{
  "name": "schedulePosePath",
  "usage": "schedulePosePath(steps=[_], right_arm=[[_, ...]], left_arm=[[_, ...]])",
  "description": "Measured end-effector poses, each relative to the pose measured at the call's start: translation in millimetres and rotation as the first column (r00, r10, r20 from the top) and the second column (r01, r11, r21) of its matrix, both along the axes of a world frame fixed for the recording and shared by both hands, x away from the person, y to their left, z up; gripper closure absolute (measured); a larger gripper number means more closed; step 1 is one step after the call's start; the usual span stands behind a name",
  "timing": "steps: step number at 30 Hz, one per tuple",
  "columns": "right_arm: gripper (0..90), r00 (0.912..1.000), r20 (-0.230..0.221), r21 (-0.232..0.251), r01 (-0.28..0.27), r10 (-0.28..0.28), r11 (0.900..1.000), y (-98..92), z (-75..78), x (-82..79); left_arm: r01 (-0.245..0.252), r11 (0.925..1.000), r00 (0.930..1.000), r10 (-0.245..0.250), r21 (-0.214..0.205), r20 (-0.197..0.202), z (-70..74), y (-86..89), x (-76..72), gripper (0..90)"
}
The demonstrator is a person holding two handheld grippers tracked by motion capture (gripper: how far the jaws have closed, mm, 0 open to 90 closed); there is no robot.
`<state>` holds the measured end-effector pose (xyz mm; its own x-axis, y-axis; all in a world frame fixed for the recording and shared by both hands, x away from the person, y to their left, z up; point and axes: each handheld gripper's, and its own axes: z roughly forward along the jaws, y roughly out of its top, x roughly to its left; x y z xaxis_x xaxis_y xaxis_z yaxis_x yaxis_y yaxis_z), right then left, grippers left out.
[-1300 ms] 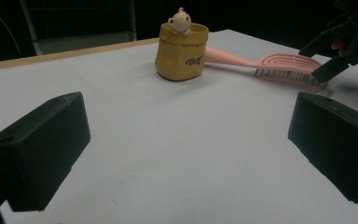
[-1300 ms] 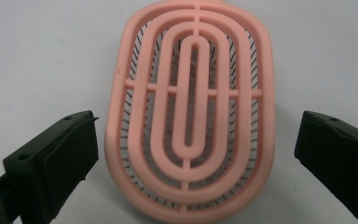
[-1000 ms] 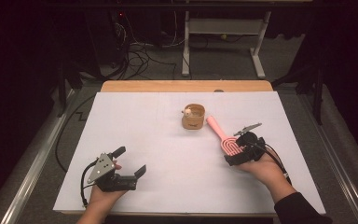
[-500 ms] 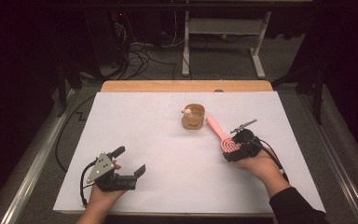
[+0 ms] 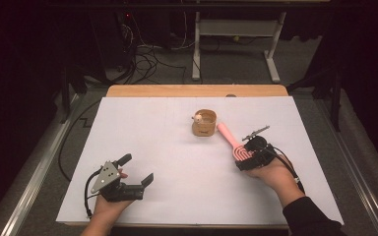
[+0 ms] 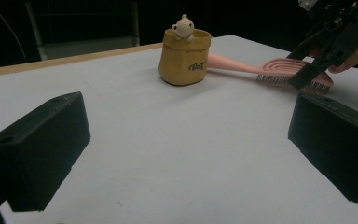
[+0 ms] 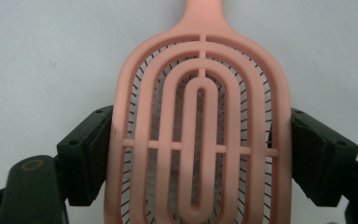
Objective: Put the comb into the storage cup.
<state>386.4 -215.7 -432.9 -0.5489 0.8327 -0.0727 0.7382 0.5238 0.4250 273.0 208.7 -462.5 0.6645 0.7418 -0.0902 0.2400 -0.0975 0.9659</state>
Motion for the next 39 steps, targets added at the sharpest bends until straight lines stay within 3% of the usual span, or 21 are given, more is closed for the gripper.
schedulePosePath(steps=[12, 24, 33, 36, 39], right_arm=[[20.3, 1.0000, -0.007, 0.010, 0.006, -0.005, 0.9999, -4.8, 3.5, -2.2], [20.4, 1.0000, 0.006, 0.025, 0.005, -0.005, 0.9997, -21.0, 10.4, -17.3], [20.5, 0.9996, 0.027, 0.041, -0.013, 0.012, 0.9991, -31.5, 23.6, -38.4], [20.4, 0.9991, 0.025, 0.025, -0.035, 0.034, 0.9991, -30.6, 25.5, -49.8], [20.5, 0.9990, 0.022, 0.035, -0.039, 0.038, 0.9986, -30.1, 25.4, -54.8]], left_arm=[[-0.004, 1.0000, 1.0000, 0.004, -0.001, 0.000, -0.1, -0.1, -0.2, 0.0], [-0.004, 1.0000, 1.0000, 0.004, 0.003, -0.003, -0.8, -1.4, 0.3, 0.0], [-0.019, 0.9998, 0.9998, 0.019, 0.010, -0.009, -1.6, -2.3, 1.6, 0.0], [-0.026, 0.9991, 0.9993, 0.027, 0.034, -0.027, -0.8, -6.1, 5.5, 0.0], [-0.019, 0.9995, 0.9988, 0.021, 0.025, -0.043, 3.0, -8.9, 8.4, 0.0]])
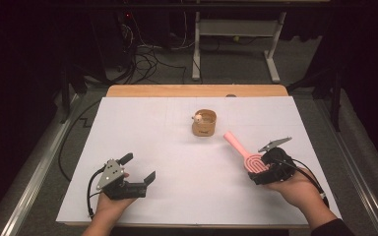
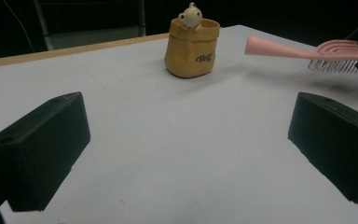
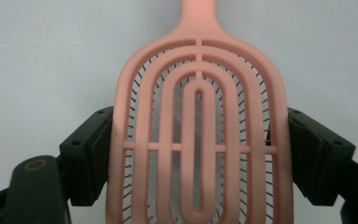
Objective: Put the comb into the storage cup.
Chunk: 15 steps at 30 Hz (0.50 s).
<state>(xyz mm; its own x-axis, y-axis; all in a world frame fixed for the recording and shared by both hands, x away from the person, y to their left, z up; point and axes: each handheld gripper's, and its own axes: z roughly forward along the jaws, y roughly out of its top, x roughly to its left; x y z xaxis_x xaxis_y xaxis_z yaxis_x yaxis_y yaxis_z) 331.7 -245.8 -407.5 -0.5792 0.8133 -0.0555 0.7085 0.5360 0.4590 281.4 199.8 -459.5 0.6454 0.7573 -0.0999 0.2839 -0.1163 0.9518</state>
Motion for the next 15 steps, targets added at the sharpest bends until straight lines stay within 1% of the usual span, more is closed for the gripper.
schedulePosePath(steps=[1, 2, 3, 4, 7, 9, 10, 11, 12, 13, 14, 15], right_arm=[[20.4, 0.9999, 0.000, -0.002, -0.013, 0.013, 0.9999, 2.0, 1.1, -3.5], [20.4, 0.9998, 0.003, 0.006, -0.022, 0.022, 0.9997, 2.1, 1.5, -4.1], [20.4, 0.9998, 0.003, 0.006, -0.022, 0.022, 0.9997, 2.1, 1.5, -4.1], [20.4, 0.9998, 0.002, 0.015, -0.021, 0.021, 0.9997, 2.8, 1.8, -5.4], [20.4, 0.9992, 0.000, 0.008, -0.039, 0.039, 0.9992, 6.6, 2.2, -9.2], [20.4, 0.9984, 0.006, 0.018, -0.056, 0.056, 0.9983, 9.4, 4.1, -10.9], [20.4, 0.9984, 0.006, 0.018, -0.056, 0.056, 0.9983, 9.4, 4.1, -10.9], [20.4, 0.9975, 0.001, 0.000, -0.071, 0.071, 0.9975, 13.5, 3.1, -11.0], [20.4, 0.9975, 0.001, 0.000, -0.071, 0.071, 0.9975, 13.5, 3.1, -11.0], [20.4, 0.9970, 0.003, -0.004, -0.077, 0.078, 0.9970, 15.5, 2.9, -11.2], [20.4, 0.9958, 0.003, 0.003, -0.091, 0.091, 0.9958, 18.9, 3.1, -10.5], [20.4, 0.9958, 0.003, 0.003, -0.091, 0.091, 0.9958, 18.9, 3.1, -10.5]], left_arm=[[0.001, 0.9999, 1.0000, -0.001, 0.015, 0.003, 4.1, -2.3, 2.2, 0.0], [-0.009, 0.9994, 0.9995, 0.008, 0.034, 0.030, 10.4, -5.6, 5.2, 0.0], [-0.009, 0.9994, 0.9995, 0.008, 0.034, 0.030, 10.4, -5.6, 5.2, 0.0], [-0.010, 0.9993, 0.9992, 0.008, 0.036, 0.040, 14.8, -8.3, 7.7, 0.0], [-0.009, 0.9994, 0.9971, 0.007, 0.033, 0.076, 23.7, -16.4, 13.7, 0.0], [-0.012, 0.9997, 0.9956, 0.009, 0.024, 0.093, 26.8, -22.0, 17.7, 0.0], [-0.013, 0.9997, 0.9957, 0.011, 0.020, 0.092, 27.1, -24.6, 19.7, 0.0], [-0.016, 0.9998, 0.9958, 0.015, 0.012, 0.090, 26.4, -27.4, 22.1, 0.0], [-0.021, 0.9998, 0.9961, 0.020, 0.008, 0.086, 25.7, -28.9, 23.6, 0.0], [-0.029, 0.9996, 0.9969, 0.028, 0.006, 0.073, 24.9, -30.6, 25.7, 0.0], [-0.020, 0.9998, 0.9983, 0.020, -0.006, 0.055, 23.1, -32.7, 26.6, 0.0], [-0.020, 0.9998, 0.9983, 0.020, -0.006, 0.055, 23.1, -32.7, 26.6, 0.0]])
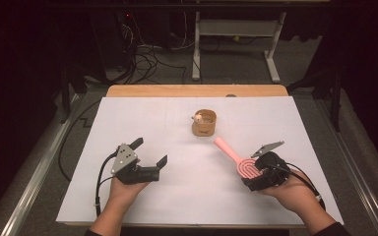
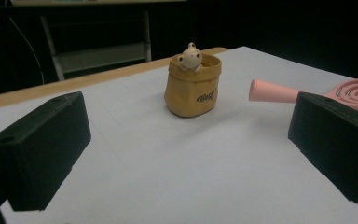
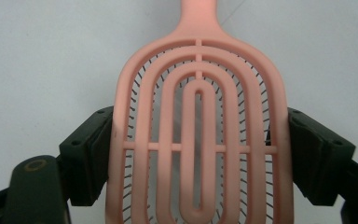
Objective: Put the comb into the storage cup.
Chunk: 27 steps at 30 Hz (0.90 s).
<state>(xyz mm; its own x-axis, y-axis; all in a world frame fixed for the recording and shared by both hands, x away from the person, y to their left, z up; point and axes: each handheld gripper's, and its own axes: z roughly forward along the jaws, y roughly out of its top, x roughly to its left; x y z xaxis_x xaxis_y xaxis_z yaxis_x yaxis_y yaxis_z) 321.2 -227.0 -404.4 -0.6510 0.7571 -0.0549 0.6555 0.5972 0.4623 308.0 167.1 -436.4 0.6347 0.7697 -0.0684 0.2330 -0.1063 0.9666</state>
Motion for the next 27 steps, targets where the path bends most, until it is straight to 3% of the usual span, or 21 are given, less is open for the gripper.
schedulePosePath(steps=[8, 14, 19, 27], right_arm=[[20.3, 0.9998, 0.000, 0.003, -0.020, 0.020, 0.9998, 10.9, -0.4, 1.2], [20.3, 0.9993, -0.008, -0.018, -0.037, 0.037, 0.9991, 16.9, 3.1, 0.2], [20.3, 0.9989, -0.003, -0.014, -0.047, 0.047, 0.9988, 22.8, 8.9, -0.5], [20.3, 0.9976, 0.000, -0.019, -0.070, 0.070, 0.9974, 31.7, 11.1, 3.0]], left_arm=[[0.008, 0.9975, 0.9998, -0.009, 0.071, 0.017, -12.1, 2.5, -7.8, 0.0], [0.011, 0.9985, 0.9999, -0.011, 0.054, 0.006, -14.1, 5.7, -9.8, 0.0], [0.023, 0.9962, 0.9997, -0.024, 0.084, 0.011, -17.1, 0.6, -10.1, 0.0], [0.026, 0.9952, 0.9996, -0.027, 0.095, 0.009, -21.0, -2.7, -11.2, 0.0]])
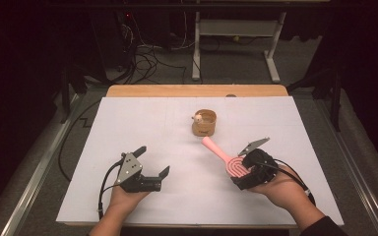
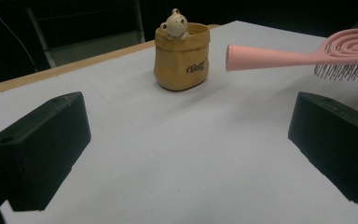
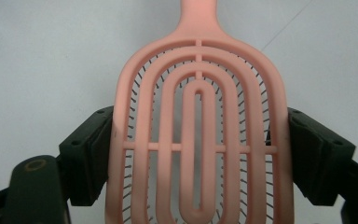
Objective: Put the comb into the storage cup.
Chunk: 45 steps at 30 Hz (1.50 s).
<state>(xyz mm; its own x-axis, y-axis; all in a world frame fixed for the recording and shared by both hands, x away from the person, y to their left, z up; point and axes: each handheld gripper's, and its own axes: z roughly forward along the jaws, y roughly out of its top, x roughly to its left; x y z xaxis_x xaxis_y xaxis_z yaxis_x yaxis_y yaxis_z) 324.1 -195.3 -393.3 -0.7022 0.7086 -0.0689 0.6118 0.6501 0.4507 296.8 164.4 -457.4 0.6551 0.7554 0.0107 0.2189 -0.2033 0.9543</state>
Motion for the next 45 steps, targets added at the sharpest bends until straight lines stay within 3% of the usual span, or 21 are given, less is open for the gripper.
schedulePosePath(steps=[6, 13, 19, 23, 28, 34, 37, 45], right_arm=[[20.3, 0.9998, -0.004, 0.001, -0.017, 0.017, 0.9999, 6.3, -3.5, 0.0], [20.3, 0.9993, -0.013, 0.000, -0.034, 0.034, 0.9994, 13.5, -5.6, 1.8], [20.3, 0.9979, -0.031, -0.004, -0.057, 0.057, 0.9984, 19.7, -8.3, 0.1], [20.3, 0.9973, -0.032, 0.001, -0.067, 0.067, 0.9978, 23.3, -8.4, -0.5], [20.3, 0.9962, -0.031, -0.007, -0.082, 0.082, 0.9966, 28.6, -6.4, -2.0], [20.2, 0.9939, -0.026, 0.006, -0.107, 0.107, 0.9942, 35.0, -1.1, -1.8], [20.2, 0.9935, -0.022, 0.010, -0.112, 0.112, 0.9937, 37.7, 1.3, -1.7], [20.2, 0.9906, -0.022, 0.025, -0.135, 0.135, 0.9906, 44.9, 3.5, -1.3]], left_arm=[[0.010, 0.9991, 0.9999, -0.010, 0.042, 0.012, -2.3, -3.3, -1.9, 0.0], [0.034, 0.9968, 0.9994, -0.034, 0.073, -0.002, -4.9, -8.2, -2.4, 0.0], [0.049, 0.9938, 0.9986, -0.051, 0.100, 0.017, -5.7, -14.6, -4.9, 0.0], [0.064, 0.9879, 0.9974, -0.068, 0.142, 0.025, -9.1, -19.3, -5.9, 0.0], [0.077, 0.9860, 0.9961, -0.082, 0.148, 0.032, -9.3, -21.3, -7.4, 0.0], [0.074, 0.9835, 0.9960, -0.081, 0.165, 0.037, -10.6, -22.5, -6.9, 0.0], [0.071, 0.9788, 0.9967, -0.077, 0.192, 0.025, -10.8, -24.5, -6.4, 0.0], [0.047, 0.9731, 0.9963, -0.062, 0.226, 0.059, -13.5, -29.8, -5.8, 0.0]])
